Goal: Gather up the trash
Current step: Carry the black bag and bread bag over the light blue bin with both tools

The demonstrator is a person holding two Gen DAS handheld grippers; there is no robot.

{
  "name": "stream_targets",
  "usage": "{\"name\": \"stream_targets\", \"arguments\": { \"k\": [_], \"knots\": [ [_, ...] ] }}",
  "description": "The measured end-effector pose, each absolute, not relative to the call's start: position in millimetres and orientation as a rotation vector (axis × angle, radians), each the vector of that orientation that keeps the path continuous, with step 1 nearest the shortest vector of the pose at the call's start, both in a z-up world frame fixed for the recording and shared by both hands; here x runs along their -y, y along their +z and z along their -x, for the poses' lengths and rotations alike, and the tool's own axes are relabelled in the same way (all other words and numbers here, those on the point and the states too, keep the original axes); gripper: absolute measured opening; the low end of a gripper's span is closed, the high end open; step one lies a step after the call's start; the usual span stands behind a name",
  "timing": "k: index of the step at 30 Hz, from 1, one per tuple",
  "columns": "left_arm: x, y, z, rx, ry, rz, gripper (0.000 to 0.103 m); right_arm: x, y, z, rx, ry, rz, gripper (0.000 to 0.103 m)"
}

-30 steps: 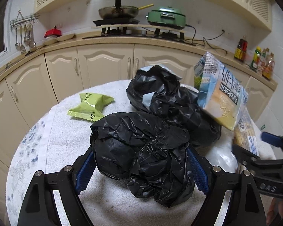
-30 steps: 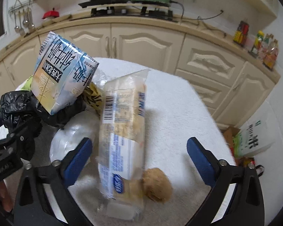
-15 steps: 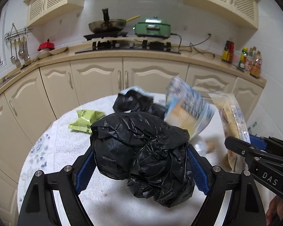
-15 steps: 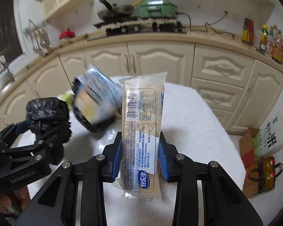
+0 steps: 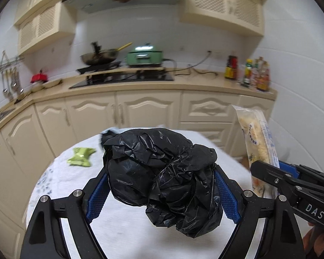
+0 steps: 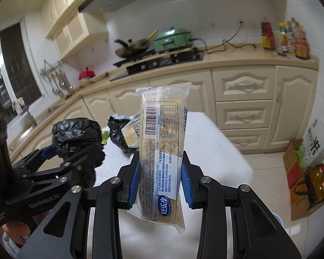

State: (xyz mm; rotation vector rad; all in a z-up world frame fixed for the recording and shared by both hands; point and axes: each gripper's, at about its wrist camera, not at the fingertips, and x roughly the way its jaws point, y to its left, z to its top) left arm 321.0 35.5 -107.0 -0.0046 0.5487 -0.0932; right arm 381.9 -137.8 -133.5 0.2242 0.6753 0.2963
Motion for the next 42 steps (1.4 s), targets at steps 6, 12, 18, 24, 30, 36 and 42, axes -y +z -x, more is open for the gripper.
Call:
{"name": "stream_targets", "arguments": {
  "k": [6, 12, 18, 24, 30, 36, 42],
  "knots": [
    [36.0, -110.5, -312.1, -0.567, -0.246, -0.028, 0.084, 204.6, -129.2, -340.4, -0.642, 0.193, -0.267, 0.034],
    [122.8, -126.9, -316.0, -0.605, -0.379, -0.102, 0.084, 282.7, -151.3, -306.2, -0.673, 0.041, -0.336, 0.034],
    [194.4, -156.8, -334.6, -0.696, -0.484, -0.171, 0.084, 346.8, -184.7, -281.8, -0.723, -0.077, -0.401, 0.034],
    [256.1, -200.9, -364.6, -0.796, -0.52, -0.253, 0.084, 396.4, -228.5, -272.1, -0.785, -0.155, -0.459, 0.034],
    [315.5, -242.5, -404.4, -0.872, -0.545, -0.359, 0.084, 430.2, -263.4, -278.3, -0.836, -0.19, -0.491, 0.034],
    [364.8, -271.8, -439.6, -0.91, -0.56, -0.411, 0.086, 447.6, -288.6, -288.8, -0.877, -0.2, -0.504, 0.034],
    [387.7, -295.4, -455.1, -0.902, -0.556, -0.46, 0.089, 458.6, -314.2, -299.4, -0.919, -0.205, -0.519, 0.034]
  ]
}}
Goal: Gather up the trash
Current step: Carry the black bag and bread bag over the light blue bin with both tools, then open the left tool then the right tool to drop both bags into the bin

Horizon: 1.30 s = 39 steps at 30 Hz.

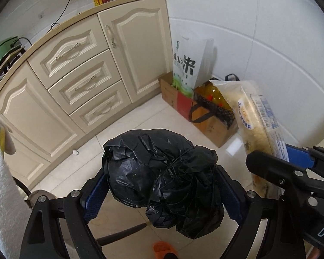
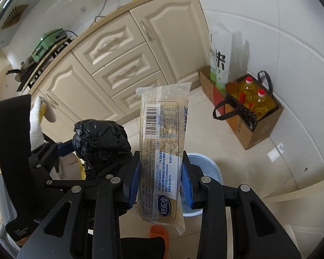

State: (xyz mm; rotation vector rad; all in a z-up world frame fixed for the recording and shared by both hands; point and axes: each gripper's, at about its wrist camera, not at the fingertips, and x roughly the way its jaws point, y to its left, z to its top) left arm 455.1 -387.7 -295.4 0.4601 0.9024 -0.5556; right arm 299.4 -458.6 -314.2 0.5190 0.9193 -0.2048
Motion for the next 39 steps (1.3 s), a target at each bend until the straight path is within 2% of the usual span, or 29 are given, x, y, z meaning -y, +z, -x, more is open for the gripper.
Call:
{"name": "stream_targets", "arguments": {
  "k": [7, 18, 39],
  "knots": [
    [403.7, -328.0, -472.6, -0.93, -0.542, -0.479, 0.091, 461.6, -337.7, -315.8, -0.96, -0.196, -0.534, 0.034],
    [404.2, -350.2, -488.0, -0.928, -0.542, -0.495, 0.096, 462.9, -360.6, -335.9, -1.007, -0.188, -0.532, 0.035],
    [396.7, -356.7, -494.1, -0.934, -0.522, -0.511, 0.097, 458.0, -361.0, -350.8, -1.003, -0.182, -0.523, 0.038]
  ]
}}
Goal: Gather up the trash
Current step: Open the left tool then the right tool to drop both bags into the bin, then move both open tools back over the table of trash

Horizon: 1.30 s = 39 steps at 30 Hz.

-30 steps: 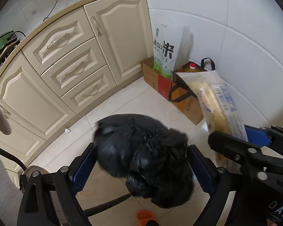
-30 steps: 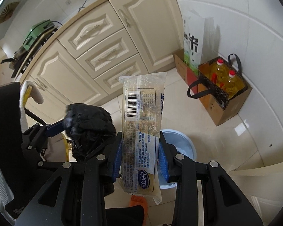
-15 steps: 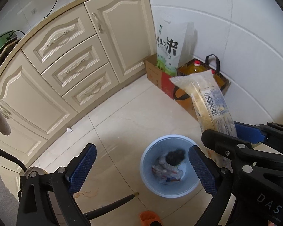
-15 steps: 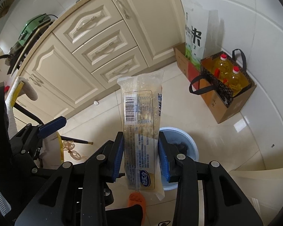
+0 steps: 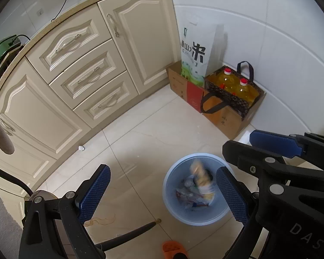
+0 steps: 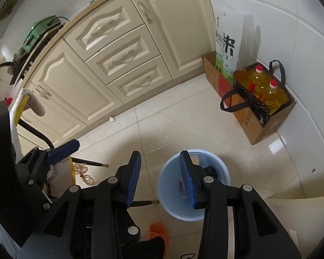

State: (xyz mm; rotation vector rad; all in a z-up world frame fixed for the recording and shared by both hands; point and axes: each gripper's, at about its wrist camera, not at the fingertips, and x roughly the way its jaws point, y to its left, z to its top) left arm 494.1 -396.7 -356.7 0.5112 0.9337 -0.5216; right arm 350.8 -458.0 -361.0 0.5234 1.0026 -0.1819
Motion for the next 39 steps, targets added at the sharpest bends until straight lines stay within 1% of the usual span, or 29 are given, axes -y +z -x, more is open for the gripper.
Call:
{"name": "stream_targets", "arguments": {
  "k": [8, 13, 18, 20, 27, 28, 29, 31, 36, 38, 39],
  "knots": [
    [395.1, -353.5, -492.3, -0.938, -0.523, -0.501, 0.097, 456.8, -357.2, -348.3, -1.002, -0.187, -0.525, 0.041],
    [390.0, -339.6, -483.2, -0.934, -0.521, -0.48, 0.097, 454.6, -340.5, -337.2, -0.985, -0.199, -0.515, 0.043],
    [376.8, -305.6, -461.4, -0.889, -0.51, -0.444, 0.097, 441.8, -296.9, -319.6, -0.925, -0.224, -0.45, 0.046],
    [366.5, -288.2, -447.2, -0.859, -0.504, -0.421, 0.097, 436.1, -277.3, -313.1, -0.894, -0.228, -0.425, 0.05],
    [296.5, -216.2, -389.3, -0.726, -0.433, -0.318, 0.097, 381.9, -189.0, -287.5, -0.748, -0.222, -0.311, 0.052],
    [281.0, -204.6, -381.6, -0.708, -0.418, -0.297, 0.097, 374.2, -179.3, -286.6, -0.733, -0.217, -0.298, 0.055],
    [265.4, -193.8, -374.1, -0.692, -0.408, -0.274, 0.097, 365.8, -170.9, -285.0, -0.718, -0.211, -0.287, 0.063],
    [232.4, -172.7, -359.9, -0.655, -0.378, -0.229, 0.099, 341.5, -151.6, -282.0, -0.681, -0.191, -0.261, 0.07],
    [152.8, -139.1, -326.1, -0.562, -0.282, -0.172, 0.102, 288.0, -123.5, -287.5, -0.629, -0.122, -0.216, 0.073],
    [126.2, -135.5, -317.4, -0.546, -0.247, -0.161, 0.102, 266.3, -117.9, -292.9, -0.617, -0.092, -0.203, 0.077],
    [108.5, -134.4, -312.0, -0.546, -0.226, -0.152, 0.102, 254.5, -116.4, -297.4, -0.616, -0.076, -0.196, 0.078]
  ]
}}
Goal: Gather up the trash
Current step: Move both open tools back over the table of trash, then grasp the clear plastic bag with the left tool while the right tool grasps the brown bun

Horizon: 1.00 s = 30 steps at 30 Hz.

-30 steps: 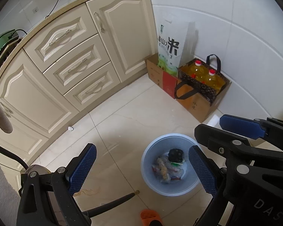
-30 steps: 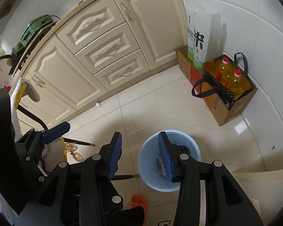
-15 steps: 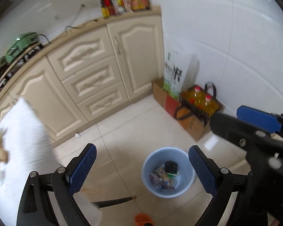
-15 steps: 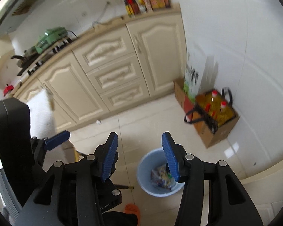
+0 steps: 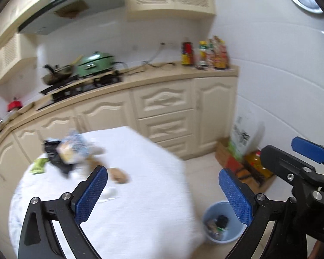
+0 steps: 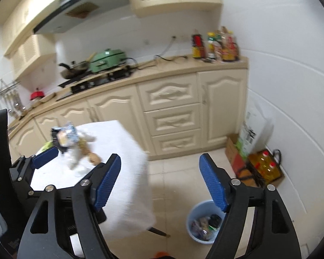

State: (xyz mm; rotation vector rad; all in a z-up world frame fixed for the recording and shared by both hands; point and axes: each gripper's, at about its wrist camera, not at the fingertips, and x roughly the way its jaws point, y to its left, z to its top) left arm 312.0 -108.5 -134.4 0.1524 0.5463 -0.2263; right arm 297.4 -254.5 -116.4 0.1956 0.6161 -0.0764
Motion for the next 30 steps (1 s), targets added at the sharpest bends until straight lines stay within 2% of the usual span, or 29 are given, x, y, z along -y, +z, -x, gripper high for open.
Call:
{"name": "stream_targets", "arguments": {
  "k": [8, 16, 20, 27, 30],
  "knots": [
    [4.9, -142.5, -306.2, -0.58, -0.088, -0.092, 0.102, 171.3, -132.3, -344.2, -0.669, 0.066, -0.157, 0.078],
    [-40.8, -158.6, -362.3, -0.712, -0.03, -0.056, 0.102, 125.7, -178.2, -401.2, -0.788, 0.132, -0.123, 0.078],
    [-43.8, -171.8, -403.4, -0.796, -0.033, -0.034, 0.102, 118.1, -200.0, -422.4, -0.842, 0.149, -0.117, 0.078],
    [-22.4, -187.2, -475.9, -0.84, -0.045, -0.081, 0.101, 116.5, -228.3, -452.4, -0.902, 0.15, -0.093, 0.078],
    [-20.1, -198.2, -501.0, -0.855, -0.051, -0.087, 0.097, 116.5, -235.8, -462.4, -0.916, 0.144, -0.083, 0.078]
  ]
}}
